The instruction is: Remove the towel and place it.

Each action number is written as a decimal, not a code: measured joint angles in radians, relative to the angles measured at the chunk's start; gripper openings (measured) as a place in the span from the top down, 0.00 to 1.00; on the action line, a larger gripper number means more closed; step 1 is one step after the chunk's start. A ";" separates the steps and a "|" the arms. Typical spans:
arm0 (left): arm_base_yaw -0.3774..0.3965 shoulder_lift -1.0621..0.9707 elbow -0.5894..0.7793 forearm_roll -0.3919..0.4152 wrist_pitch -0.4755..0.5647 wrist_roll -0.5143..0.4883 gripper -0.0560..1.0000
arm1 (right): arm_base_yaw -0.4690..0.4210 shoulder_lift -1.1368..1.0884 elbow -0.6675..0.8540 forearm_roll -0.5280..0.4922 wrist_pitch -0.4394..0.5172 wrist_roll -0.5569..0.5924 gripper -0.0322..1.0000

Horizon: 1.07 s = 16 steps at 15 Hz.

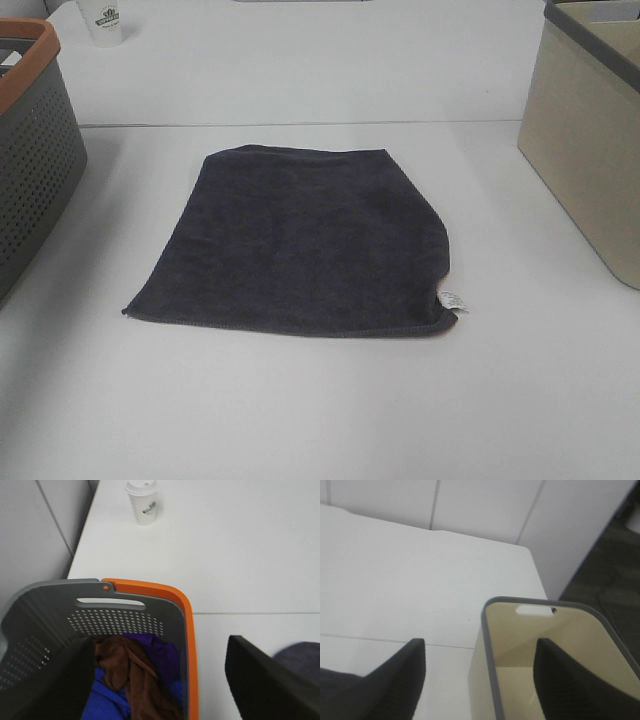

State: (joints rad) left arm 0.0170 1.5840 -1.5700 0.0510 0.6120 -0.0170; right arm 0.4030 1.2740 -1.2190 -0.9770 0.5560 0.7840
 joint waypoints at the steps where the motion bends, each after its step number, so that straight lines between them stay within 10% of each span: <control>1: 0.015 0.000 -0.028 -0.065 0.055 0.050 0.30 | -0.001 0.001 -0.044 0.012 0.066 0.046 0.36; 9: 0.022 0.000 -0.118 -0.079 0.430 0.054 0.30 | -0.133 0.282 -0.609 0.762 0.613 -0.764 0.36; 16: 0.022 -0.013 -0.112 -0.061 0.598 0.007 0.20 | -0.249 0.334 -0.629 0.833 0.663 -0.838 0.14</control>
State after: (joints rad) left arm 0.0390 1.5710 -1.6820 -0.0100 1.2100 -0.0100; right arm 0.1540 1.6080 -1.8480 -0.1440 1.2190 -0.0540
